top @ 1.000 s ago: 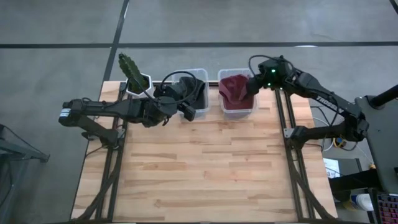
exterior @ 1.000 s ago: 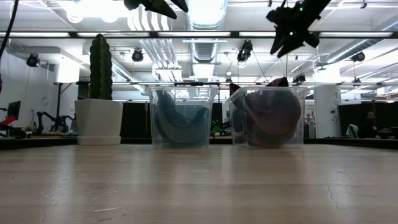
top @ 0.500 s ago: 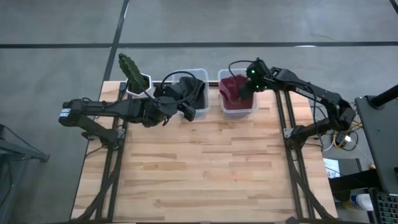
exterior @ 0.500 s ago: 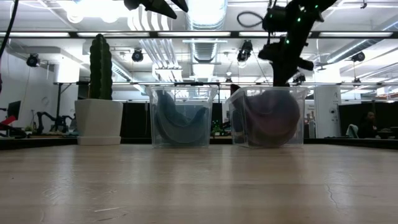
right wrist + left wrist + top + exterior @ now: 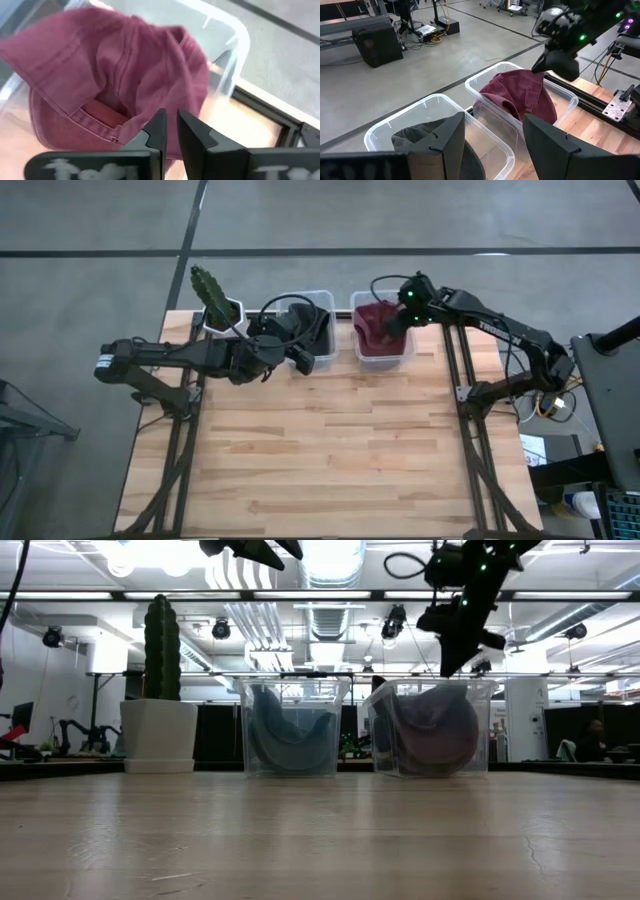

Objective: Pick & Place hat
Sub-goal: Put the maroon cap into the right transparent bin, then return to Home Position

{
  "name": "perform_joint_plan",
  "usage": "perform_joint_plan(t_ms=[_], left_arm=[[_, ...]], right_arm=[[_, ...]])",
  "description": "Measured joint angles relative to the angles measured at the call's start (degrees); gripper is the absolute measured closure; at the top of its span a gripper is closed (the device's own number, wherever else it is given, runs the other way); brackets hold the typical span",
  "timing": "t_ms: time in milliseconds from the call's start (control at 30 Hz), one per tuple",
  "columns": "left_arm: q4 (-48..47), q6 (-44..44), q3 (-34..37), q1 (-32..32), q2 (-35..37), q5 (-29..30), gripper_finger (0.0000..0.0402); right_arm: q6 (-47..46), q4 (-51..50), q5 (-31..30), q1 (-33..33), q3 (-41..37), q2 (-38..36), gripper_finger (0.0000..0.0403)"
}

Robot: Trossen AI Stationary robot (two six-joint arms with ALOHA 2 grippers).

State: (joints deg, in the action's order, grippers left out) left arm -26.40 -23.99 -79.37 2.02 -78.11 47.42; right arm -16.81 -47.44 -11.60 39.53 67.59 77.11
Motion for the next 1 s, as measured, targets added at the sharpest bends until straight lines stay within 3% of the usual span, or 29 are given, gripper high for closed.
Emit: perform_joint_plan(t_ms=[400,667,1000], left_arm=[[-0.04,0.04,0.00,0.02,0.00,0.00,0.0209],[-0.55,1.44,0.00,0.17,0.29,-0.26,0.0209],[-4.08,2.47,1.36,0.87,3.40,-2.88,0.0209]], right_arm=[[0.83,-0.72,0.24,-1.00,-0.13,-11.14,0.0367],[4.55,-0.41,5.70,-2.80,-0.69,-21.98,0.0367],[5.50,1.49,6.08,-5.92,-7.23,-35.42,0.0367]])
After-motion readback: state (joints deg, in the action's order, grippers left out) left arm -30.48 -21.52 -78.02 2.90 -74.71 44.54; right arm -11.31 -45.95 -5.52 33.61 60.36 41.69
